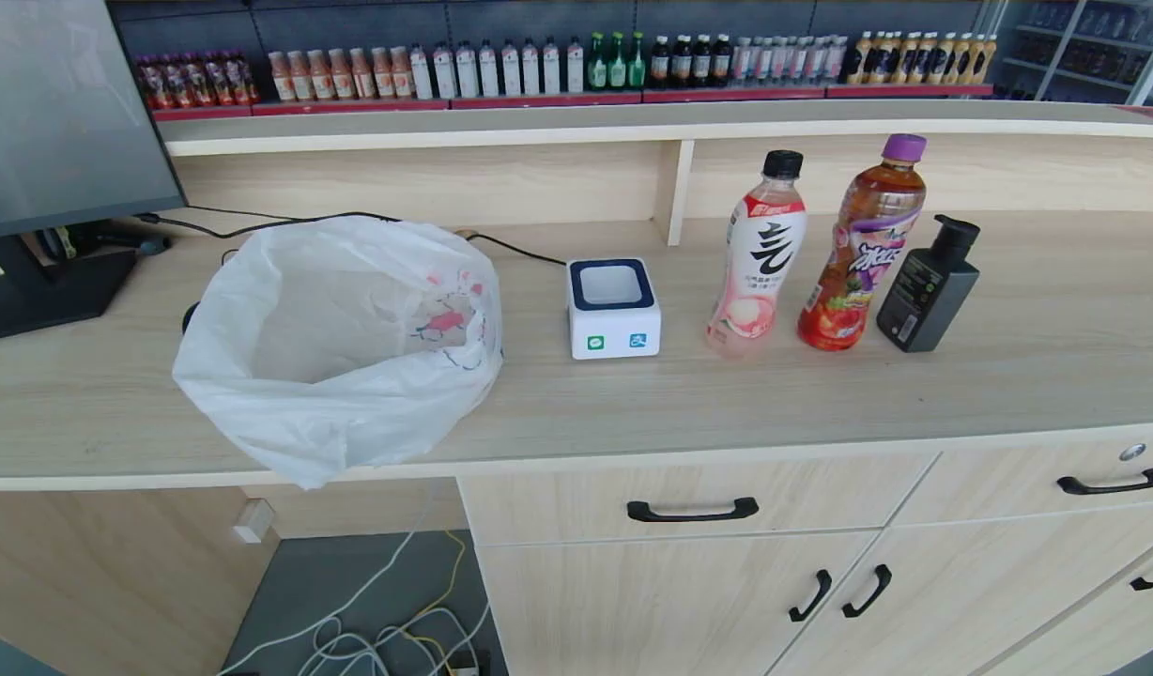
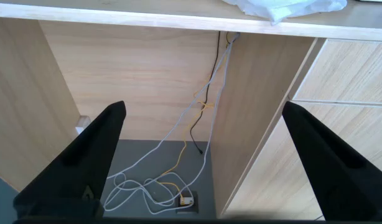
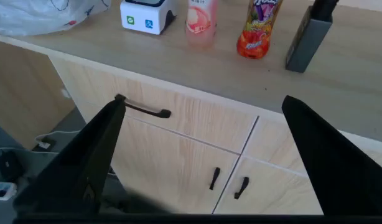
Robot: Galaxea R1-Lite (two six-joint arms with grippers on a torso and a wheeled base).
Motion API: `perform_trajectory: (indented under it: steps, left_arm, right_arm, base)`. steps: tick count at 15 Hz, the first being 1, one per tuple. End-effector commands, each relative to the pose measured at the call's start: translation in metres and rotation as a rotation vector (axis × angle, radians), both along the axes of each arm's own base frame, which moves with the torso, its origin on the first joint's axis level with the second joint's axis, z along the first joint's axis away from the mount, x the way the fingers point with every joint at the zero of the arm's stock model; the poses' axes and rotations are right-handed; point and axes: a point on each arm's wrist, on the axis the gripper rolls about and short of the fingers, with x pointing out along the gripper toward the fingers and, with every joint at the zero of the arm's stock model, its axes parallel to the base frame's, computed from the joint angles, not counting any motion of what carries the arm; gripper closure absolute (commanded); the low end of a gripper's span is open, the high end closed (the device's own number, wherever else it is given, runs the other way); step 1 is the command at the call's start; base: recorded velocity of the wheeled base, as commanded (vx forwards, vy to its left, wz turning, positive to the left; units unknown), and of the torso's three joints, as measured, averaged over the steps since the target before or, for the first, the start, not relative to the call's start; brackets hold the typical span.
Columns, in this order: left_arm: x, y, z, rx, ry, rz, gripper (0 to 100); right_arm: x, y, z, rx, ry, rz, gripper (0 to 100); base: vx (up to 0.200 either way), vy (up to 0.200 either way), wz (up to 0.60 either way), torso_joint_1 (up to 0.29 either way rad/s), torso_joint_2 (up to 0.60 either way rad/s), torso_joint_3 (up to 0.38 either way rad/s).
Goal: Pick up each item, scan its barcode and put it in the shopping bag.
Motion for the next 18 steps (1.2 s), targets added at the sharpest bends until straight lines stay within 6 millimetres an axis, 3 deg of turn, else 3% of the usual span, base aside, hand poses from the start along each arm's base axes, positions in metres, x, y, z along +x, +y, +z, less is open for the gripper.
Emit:
perform_trajectory:
  steps: [1, 8, 18]
  left_arm:
    - [0.0, 0.0, 0.0, -0.001, 0.0, 0.001, 0]
    - [0.0, 0.0, 0.0, -0.001, 0.0, 0.001, 0]
    - [0.0, 0.0, 0.0, -0.001, 0.0, 0.001, 0]
  right_arm:
    - [0.045, 0.018, 0.005, -0.021, 0.049, 0.064, 0]
    - [0.105, 0.046, -0.005, -0.081, 0.07, 0.114, 0]
    - [0.185, 0.089, -0.029, -0.026, 0.037, 0.094, 0]
  base:
    - [0.0, 0.0, 0.0, 0.0, 0.0, 0.0]
    - [0.0, 0.0, 0.0, 0.0, 0.0, 0.0]
    - [0.0, 0.0, 0.0, 0.0, 0.0, 0.0]
